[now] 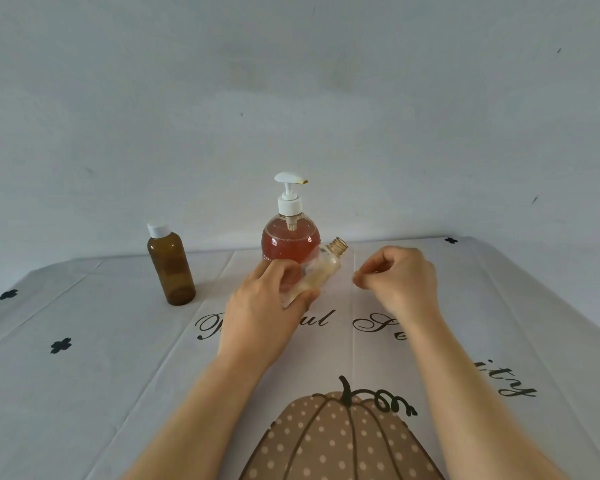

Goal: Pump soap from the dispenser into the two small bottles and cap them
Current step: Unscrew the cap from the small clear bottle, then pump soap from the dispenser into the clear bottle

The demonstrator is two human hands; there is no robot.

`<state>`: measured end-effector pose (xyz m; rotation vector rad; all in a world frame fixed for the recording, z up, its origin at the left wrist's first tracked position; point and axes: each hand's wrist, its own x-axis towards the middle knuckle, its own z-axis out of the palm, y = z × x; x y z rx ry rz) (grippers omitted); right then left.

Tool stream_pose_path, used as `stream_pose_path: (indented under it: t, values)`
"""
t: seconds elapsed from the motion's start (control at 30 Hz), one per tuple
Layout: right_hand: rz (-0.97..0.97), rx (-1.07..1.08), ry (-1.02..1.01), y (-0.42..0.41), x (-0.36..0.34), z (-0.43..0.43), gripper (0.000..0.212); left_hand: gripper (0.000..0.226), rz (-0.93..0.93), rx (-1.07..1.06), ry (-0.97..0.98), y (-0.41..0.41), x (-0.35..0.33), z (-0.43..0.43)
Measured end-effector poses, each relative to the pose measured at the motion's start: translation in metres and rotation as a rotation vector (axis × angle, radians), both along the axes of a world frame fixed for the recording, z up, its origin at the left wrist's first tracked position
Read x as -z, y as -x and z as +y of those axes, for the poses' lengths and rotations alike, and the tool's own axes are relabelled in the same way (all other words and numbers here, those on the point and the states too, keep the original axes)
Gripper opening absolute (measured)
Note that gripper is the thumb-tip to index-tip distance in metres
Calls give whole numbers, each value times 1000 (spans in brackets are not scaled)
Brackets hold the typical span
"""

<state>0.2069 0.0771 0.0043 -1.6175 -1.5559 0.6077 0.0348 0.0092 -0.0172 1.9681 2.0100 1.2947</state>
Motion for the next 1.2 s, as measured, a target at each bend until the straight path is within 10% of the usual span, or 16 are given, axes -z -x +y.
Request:
stream_pose_path:
  t: [0.2,0.47,0.93,1.2]
  values:
    - [-184,-41,33,2,9,1,13,29,-111,16,20,1,-2,0]
    - [443,-456,179,3,-16,-12,38,32,-267,45,-6,-1,1,5]
    - [588,-398,93,8,-13,-10,32,29,-533,-38,-244,3,-16,0]
    - [589,-320,-4,12,-8,-7,30,91,-654,177,243,22,-28,45]
